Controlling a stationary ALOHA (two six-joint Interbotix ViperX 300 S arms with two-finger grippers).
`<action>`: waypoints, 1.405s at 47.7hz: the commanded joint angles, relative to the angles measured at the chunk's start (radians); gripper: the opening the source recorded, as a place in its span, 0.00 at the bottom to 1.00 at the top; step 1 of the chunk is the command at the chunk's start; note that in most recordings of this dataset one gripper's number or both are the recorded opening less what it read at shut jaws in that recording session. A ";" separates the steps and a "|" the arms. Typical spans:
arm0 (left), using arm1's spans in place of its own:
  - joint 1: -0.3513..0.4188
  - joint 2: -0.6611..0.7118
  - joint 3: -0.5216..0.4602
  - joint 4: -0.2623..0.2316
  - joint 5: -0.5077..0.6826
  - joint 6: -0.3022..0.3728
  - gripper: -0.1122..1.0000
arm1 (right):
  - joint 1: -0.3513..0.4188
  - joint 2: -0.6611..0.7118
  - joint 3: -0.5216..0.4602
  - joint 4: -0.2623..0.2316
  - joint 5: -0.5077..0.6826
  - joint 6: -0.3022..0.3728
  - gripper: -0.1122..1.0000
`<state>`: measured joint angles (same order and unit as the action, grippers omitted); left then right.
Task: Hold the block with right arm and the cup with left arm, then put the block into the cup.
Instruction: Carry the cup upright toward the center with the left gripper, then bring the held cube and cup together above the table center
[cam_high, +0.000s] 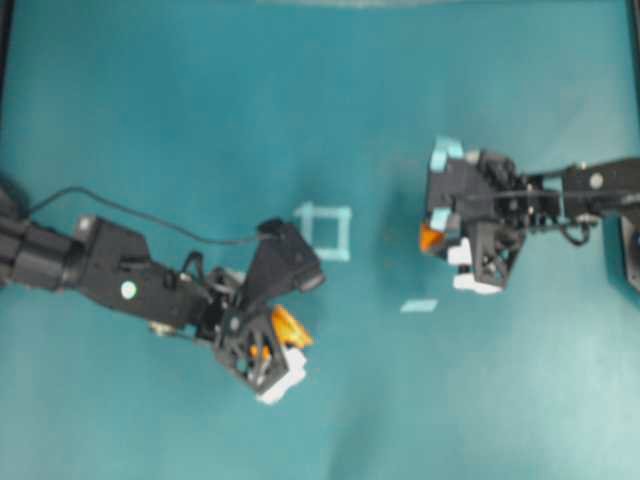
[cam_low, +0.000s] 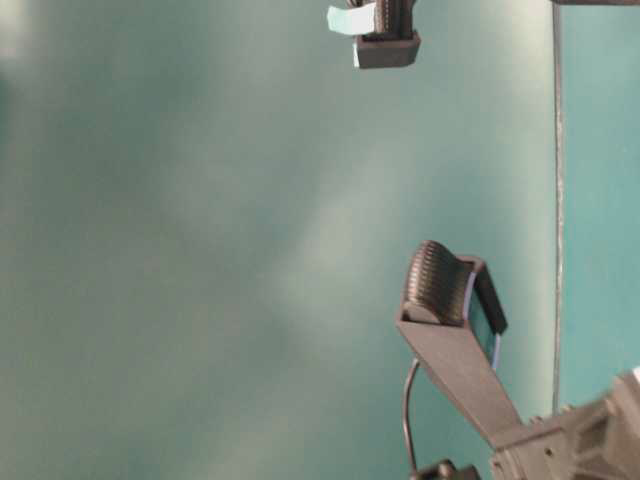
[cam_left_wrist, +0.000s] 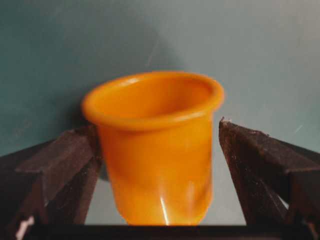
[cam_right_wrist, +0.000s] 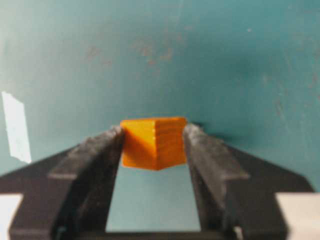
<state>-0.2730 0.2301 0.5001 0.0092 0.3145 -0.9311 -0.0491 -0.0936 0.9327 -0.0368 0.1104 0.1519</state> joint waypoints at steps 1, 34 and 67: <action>-0.008 -0.015 -0.011 0.003 0.021 -0.003 0.85 | 0.003 -0.011 -0.003 0.008 -0.015 0.006 0.58; -0.008 -0.029 0.104 0.003 0.075 -0.061 0.85 | 0.028 0.011 0.005 0.015 -0.023 0.054 0.58; -0.008 -0.110 0.135 0.057 0.069 0.009 0.66 | 0.026 0.000 -0.005 0.008 -0.017 0.040 0.54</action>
<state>-0.2838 0.1580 0.6167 0.0460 0.3758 -0.9465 -0.0291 -0.0752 0.9419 -0.0261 0.0951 0.1933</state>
